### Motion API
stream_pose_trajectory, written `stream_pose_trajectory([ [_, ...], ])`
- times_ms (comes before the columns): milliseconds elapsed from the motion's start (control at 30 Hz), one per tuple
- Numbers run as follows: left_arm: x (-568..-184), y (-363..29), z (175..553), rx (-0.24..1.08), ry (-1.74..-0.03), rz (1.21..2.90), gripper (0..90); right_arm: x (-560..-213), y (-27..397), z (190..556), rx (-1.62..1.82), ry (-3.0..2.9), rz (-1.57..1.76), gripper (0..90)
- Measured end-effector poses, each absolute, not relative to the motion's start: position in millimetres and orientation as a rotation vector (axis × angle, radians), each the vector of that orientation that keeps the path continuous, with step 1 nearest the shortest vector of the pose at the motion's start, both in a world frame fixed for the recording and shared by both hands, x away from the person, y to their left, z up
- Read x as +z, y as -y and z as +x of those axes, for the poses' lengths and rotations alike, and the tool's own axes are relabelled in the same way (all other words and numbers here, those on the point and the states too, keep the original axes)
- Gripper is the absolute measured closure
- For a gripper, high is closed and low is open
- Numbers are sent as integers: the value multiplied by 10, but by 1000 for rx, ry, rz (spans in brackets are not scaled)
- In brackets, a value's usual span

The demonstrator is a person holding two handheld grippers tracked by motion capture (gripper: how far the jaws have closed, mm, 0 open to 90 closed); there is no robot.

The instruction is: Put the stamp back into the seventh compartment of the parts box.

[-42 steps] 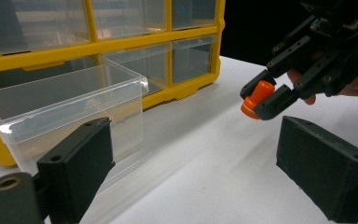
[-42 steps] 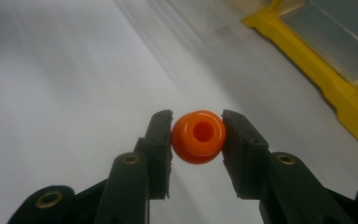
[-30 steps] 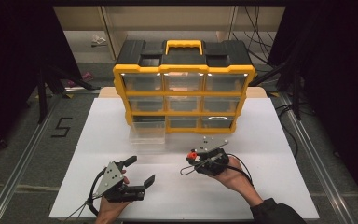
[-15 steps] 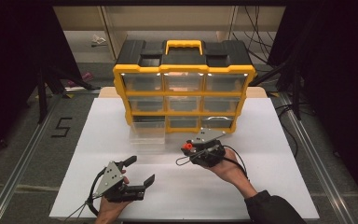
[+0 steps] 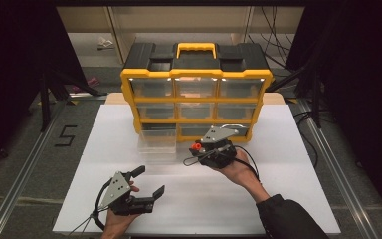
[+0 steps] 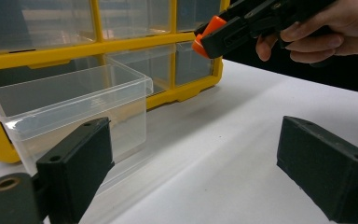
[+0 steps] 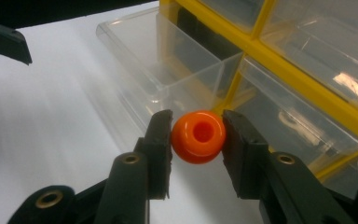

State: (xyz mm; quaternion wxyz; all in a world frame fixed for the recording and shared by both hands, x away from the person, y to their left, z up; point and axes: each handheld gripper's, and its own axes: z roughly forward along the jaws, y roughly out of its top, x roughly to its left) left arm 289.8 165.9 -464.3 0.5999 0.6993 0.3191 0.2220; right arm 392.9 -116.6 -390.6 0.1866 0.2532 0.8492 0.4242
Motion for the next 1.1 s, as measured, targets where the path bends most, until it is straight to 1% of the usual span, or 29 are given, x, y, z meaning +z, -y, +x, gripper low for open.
stream_pose_trajectory([
  [667,-4640,-1664,2898,519,-743,1616,100,-3825,835,4160,1243,-2386,720,645],
  [1100,-4640,-1665,2902,517,-742,1618,100,-3877,708,4278,1249,-2397,759,645],
])
